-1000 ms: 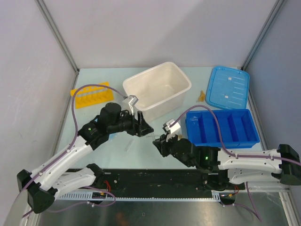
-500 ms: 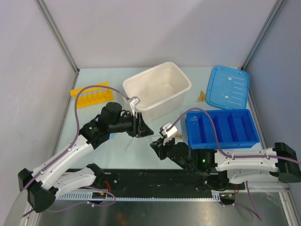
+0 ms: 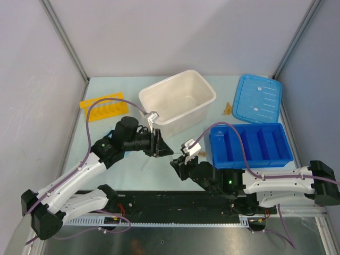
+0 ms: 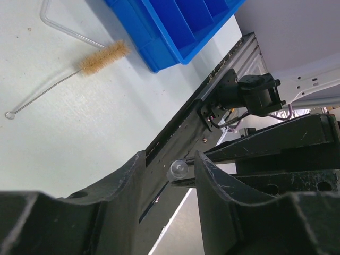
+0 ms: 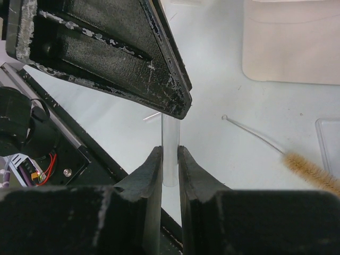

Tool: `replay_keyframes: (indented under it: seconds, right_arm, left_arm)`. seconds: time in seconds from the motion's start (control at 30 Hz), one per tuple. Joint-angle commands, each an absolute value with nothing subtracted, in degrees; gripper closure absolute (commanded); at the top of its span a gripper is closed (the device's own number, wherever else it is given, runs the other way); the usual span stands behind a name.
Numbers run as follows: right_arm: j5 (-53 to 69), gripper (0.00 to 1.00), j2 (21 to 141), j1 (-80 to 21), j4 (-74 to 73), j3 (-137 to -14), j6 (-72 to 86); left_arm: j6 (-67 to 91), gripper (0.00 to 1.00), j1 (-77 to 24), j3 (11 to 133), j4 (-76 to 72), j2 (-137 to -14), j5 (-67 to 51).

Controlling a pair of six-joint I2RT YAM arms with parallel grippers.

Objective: Organize the chemistry lab equipment

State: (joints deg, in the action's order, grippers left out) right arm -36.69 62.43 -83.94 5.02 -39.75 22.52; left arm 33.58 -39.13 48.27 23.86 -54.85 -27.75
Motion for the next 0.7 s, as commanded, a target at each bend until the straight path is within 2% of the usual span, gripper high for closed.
replay_keyframes:
  seconds: [0.0,0.2,0.33,0.4,0.5,0.57,0.67]
  right_arm:
    - [-38.9,0.81,62.8,-84.4,7.5,-39.6,23.5]
    - [-38.8,0.79,63.6,-84.3,7.6,-39.7,24.0]
    - [-39.4,0.72,63.9,-84.4,7.2,-39.6,25.3]
    - [-39.6,0.61,63.6,-84.4,7.0,-39.7,26.0]
    - [-39.0,0.35,62.3,-84.4,6.3,-39.7,26.9]
    - [-38.5,0.21,60.7,-84.8,5.7,-39.6,27.5]
    - [-39.1,0.06,57.9,-85.6,4.2,-39.6,27.9]
  left_arm:
    - [33.3,0.56,-38.8,48.0,23.2,-54.4,-29.3]
    - [33.1,0.75,-38.8,47.7,23.2,-54.5,-29.5]
    - [33.1,0.87,-38.8,48.0,23.2,-54.0,-29.2]
    - [33.1,0.9,-38.7,48.3,23.2,-53.7,-27.8]
    - [32.4,0.93,-37.9,49.8,23.4,-52.9,-24.7]
    - [30.9,0.94,-36.5,52.2,24.3,-52.6,-21.4]
    - [27.1,0.93,-33.5,57.6,26.7,-52.6,-12.8]
